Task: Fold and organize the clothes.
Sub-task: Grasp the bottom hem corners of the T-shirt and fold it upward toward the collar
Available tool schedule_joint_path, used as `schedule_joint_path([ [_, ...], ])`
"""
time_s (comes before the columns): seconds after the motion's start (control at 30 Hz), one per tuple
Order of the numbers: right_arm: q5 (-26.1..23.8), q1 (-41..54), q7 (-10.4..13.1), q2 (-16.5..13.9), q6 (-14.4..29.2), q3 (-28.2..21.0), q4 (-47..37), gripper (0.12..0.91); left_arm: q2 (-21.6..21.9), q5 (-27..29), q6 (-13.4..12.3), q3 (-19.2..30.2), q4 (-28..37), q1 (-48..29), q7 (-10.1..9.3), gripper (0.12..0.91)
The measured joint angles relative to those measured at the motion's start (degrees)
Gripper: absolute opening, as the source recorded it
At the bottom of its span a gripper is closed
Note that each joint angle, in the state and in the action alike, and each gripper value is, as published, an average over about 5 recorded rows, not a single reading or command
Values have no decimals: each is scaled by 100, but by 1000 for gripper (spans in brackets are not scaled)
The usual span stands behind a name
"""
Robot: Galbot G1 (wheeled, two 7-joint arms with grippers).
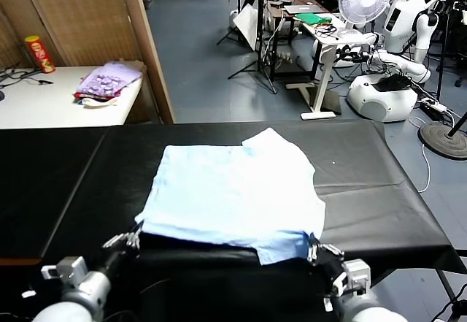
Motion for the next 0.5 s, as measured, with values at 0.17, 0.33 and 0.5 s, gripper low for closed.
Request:
schedule_joint_path([
  [0.17, -26, 562, -196, -124, 300, -163, -596, 122, -74, 407, -137, 262, 448, -572, 17, 126],
  [0.33, -168, 1030, -349, -210, 611, -330, -1158, 122, -110, 790, -224, 491, 915, -1014, 28, 126],
  [0.5, -347, 1390, -492, -204, 916, -471, -1689, 122, -115, 1205, -314, 640, 1326, -1300, 31, 126],
])
